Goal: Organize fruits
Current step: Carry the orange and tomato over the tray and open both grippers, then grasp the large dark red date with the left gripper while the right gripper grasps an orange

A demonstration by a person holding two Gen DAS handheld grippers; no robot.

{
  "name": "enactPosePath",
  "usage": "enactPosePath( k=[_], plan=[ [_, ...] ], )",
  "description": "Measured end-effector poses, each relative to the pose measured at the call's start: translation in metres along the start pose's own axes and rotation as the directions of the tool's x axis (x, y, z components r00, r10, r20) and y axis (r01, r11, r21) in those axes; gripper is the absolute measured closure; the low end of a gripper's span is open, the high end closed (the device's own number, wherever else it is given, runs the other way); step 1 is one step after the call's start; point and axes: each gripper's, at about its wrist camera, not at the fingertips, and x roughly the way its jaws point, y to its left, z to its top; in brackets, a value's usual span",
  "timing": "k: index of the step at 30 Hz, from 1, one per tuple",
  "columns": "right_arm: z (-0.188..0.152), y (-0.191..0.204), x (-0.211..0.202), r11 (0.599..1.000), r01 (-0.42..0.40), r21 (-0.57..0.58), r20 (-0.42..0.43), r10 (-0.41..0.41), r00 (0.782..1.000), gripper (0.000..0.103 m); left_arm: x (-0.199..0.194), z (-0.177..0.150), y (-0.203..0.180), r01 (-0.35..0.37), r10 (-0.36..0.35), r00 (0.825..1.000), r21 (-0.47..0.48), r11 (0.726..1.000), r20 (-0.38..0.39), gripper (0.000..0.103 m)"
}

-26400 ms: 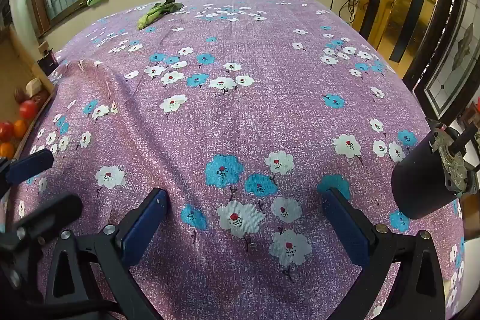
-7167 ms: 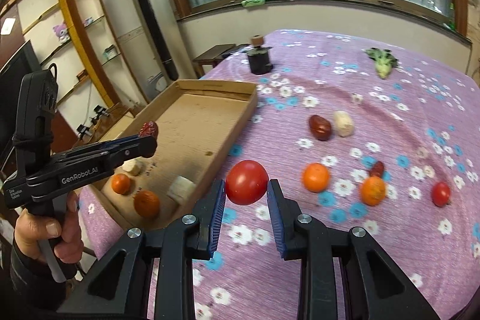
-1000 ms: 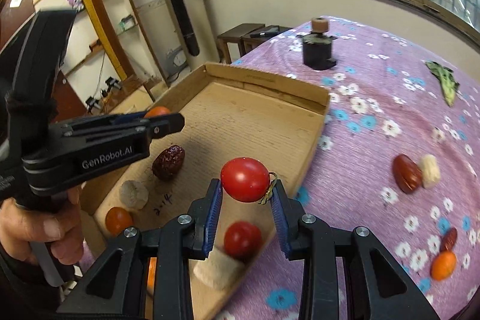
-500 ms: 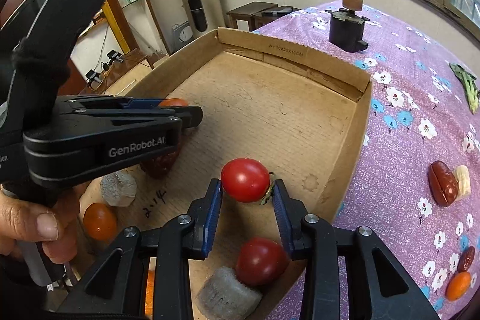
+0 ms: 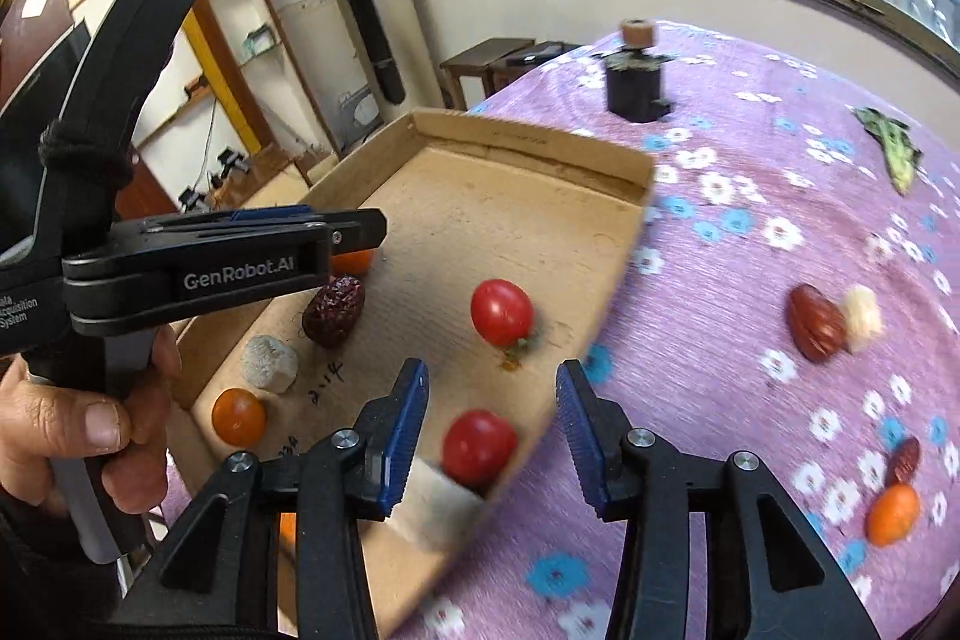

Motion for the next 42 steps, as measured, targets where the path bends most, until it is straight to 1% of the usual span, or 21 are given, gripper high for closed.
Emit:
enactPosePath(
  k=[5,11,16,18,21,27,30,35,42],
  plan=[
    [-0.013,-0.026,-0.03,0.998,0.028,0.064,0.032,-0.031,0.999,0.057,-0.009,-0.002,-0.029,0.046,-0.046,0.999,0.04,0.998,0.013,0.051],
    [-0.027,-0.05,-0.05,0.992,0.065,0.103,0.04,-0.07,0.997,0.057,-0.015,-0.007,-0.06,0.092,-0.093,0.996,0.091,0.992,0.006,0.051],
    [-0.039,-0.072,-0.064,0.986,0.089,0.144,0.053,-0.098,0.994,0.057,-0.021,-0.013,-0.08,0.127,-0.127,0.992,0.113,0.985,-0.002,0.051],
    [-0.047,-0.085,-0.073,0.979,0.109,0.17,0.057,-0.121,0.991,0.057,-0.022,-0.015,-0.09,0.138,-0.138,0.99,0.126,0.982,-0.003,0.051],
    [-0.058,-0.106,-0.082,0.967,0.131,0.219,0.058,-0.147,0.987,0.057,-0.021,-0.018,-0.101,0.156,-0.156,0.988,0.138,0.978,-0.011,0.049],
    [-0.074,-0.141,-0.096,0.94,0.177,0.292,0.049,-0.2,0.979,0.057,-0.018,-0.023,-0.127,0.188,-0.186,0.982,0.173,0.967,-0.029,0.049],
    [-0.079,-0.15,-0.099,0.932,0.19,0.309,0.046,-0.215,0.976,0.057,-0.016,-0.024,-0.138,0.198,-0.195,0.98,0.187,0.962,-0.038,0.049],
    [-0.082,-0.155,-0.097,0.928,0.197,0.317,0.041,-0.221,0.974,0.057,-0.009,-0.027,-0.15,0.213,-0.206,0.977,0.193,0.958,-0.057,0.049],
    [-0.079,-0.159,-0.08,0.931,0.201,0.306,0.012,-0.215,0.977,0.057,0.007,-0.023,-0.164,0.233,-0.221,0.972,0.189,0.954,-0.085,0.048]
  ],
)
